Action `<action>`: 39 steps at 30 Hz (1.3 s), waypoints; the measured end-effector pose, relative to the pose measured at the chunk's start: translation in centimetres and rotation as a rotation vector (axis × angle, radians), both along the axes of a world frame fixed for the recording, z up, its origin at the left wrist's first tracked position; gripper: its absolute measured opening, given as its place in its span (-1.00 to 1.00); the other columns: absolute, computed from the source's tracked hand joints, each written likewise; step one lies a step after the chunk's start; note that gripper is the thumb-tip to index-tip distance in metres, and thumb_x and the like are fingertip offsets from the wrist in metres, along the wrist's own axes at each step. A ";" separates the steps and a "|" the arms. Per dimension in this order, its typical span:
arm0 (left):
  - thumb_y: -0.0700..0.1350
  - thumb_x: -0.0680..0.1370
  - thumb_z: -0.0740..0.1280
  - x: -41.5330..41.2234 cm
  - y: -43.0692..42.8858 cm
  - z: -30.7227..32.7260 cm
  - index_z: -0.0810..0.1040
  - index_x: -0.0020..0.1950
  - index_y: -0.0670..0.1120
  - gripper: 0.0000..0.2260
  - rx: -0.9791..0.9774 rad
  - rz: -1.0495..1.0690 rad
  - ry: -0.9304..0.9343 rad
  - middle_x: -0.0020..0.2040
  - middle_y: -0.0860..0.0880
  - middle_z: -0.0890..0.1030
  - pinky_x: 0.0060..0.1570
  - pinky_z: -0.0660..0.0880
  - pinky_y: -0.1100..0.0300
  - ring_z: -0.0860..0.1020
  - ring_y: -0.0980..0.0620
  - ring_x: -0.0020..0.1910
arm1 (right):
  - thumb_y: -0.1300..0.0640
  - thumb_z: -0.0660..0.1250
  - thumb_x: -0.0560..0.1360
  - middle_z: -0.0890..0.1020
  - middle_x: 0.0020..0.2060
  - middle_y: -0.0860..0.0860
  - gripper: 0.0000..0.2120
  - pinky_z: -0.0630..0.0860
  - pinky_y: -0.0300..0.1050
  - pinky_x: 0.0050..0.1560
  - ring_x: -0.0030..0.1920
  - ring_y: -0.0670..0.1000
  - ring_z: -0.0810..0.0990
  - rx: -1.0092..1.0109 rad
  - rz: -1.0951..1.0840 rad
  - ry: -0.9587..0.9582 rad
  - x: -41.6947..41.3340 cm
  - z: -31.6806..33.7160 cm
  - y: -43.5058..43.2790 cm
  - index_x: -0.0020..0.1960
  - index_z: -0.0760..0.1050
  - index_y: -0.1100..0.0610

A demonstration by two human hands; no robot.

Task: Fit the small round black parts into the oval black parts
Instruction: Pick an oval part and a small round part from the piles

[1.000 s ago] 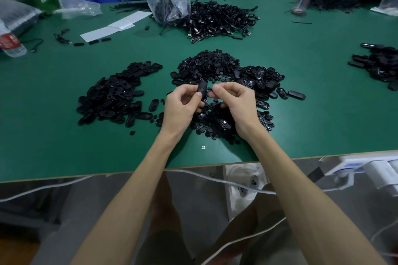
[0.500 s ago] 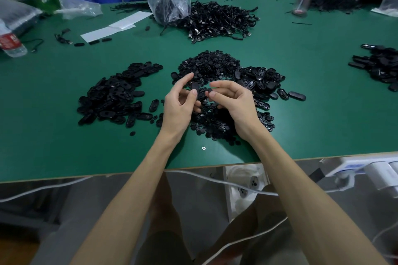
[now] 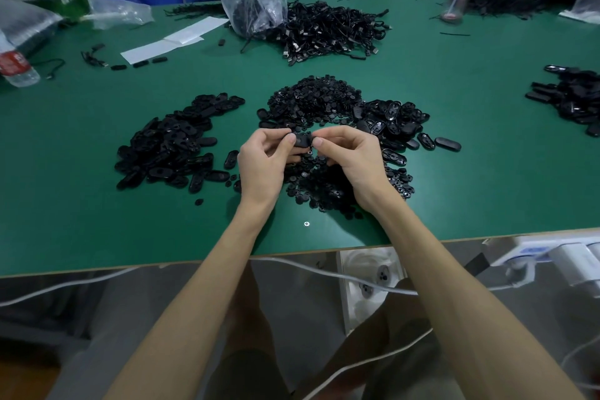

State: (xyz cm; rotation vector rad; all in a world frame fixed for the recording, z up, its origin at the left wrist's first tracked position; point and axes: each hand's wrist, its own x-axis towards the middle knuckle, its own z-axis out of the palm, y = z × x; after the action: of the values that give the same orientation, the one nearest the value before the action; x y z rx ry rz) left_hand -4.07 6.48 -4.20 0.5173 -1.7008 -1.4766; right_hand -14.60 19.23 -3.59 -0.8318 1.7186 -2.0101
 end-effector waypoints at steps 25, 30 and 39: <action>-0.25 0.62 0.43 0.1 0.6 0.3 0.65 0.12 -0.27 -0.88 -0.001 -0.072 -0.013 -0.03 -0.17 0.74 -0.11 0.70 0.08 0.76 -0.10 -0.09 | 0.23 0.52 0.49 0.73 -0.21 0.07 -0.96 0.56 -0.19 -0.18 -0.22 -0.08 0.62 0.118 -0.107 0.125 0.6 0.1 -0.8 -0.06 0.71 0.16; -0.26 0.62 0.42 0.2 0.6 0.4 0.65 0.11 -0.23 -0.91 -0.031 -0.088 -0.026 -0.01 -0.15 0.73 -0.08 0.70 0.06 0.75 -0.07 -0.07 | 0.25 0.51 0.51 0.72 -0.19 0.13 -0.96 0.57 -0.16 -0.20 -0.23 -0.06 0.60 0.109 -0.118 0.116 0.6 0.3 -0.6 -0.04 0.71 0.19; -0.27 0.61 0.43 0.5 0.8 0.6 0.66 0.04 -0.16 -0.95 -0.069 -0.089 -0.031 -0.02 -0.11 0.74 -0.07 0.70 0.07 0.75 -0.06 -0.04 | 0.21 0.55 0.48 0.74 -0.15 0.13 -0.89 0.62 -0.06 -0.12 -0.16 -0.02 0.66 0.144 -0.153 0.093 0.7 0.3 -0.7 -0.02 0.67 0.20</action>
State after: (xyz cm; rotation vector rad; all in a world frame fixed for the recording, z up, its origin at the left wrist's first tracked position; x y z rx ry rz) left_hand -3.61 7.28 -3.64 0.4350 -1.8128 -1.4735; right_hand -13.89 18.50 -3.32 -0.7782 2.0081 -1.9404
